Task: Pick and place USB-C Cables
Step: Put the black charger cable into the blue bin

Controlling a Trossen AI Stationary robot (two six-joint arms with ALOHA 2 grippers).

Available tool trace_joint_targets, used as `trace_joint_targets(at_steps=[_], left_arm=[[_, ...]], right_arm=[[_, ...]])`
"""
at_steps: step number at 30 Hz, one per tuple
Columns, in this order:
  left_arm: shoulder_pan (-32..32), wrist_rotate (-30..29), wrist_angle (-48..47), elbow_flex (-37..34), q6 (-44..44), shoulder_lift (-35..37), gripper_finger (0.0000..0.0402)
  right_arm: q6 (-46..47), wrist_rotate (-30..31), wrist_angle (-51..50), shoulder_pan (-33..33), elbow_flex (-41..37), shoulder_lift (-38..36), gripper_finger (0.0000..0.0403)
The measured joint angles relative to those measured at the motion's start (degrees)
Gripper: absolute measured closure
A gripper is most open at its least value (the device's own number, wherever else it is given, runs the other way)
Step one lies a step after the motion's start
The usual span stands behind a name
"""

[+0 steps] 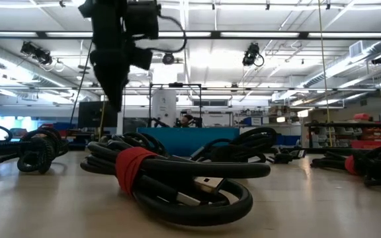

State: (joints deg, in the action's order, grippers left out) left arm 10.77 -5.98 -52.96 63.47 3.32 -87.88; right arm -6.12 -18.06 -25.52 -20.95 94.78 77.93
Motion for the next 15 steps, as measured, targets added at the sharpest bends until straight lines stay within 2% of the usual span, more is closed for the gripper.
trace_joint_targets(at_steps=[7, 15], left_arm=[[-0.03, 0.04, 6.60, -7.73, 3.58, -0.26, 0.0151], [0.00, 0.04, 14.60, -13.04, 3.54, -0.26, 0.0132]], right_arm=[[-0.05, -0.02, 0.18, 0.00, 0.01, 0.00, 0.0264], [0.27, -0.04, 0.28, 0.00, 0.00, 0.00, 0.0264]])
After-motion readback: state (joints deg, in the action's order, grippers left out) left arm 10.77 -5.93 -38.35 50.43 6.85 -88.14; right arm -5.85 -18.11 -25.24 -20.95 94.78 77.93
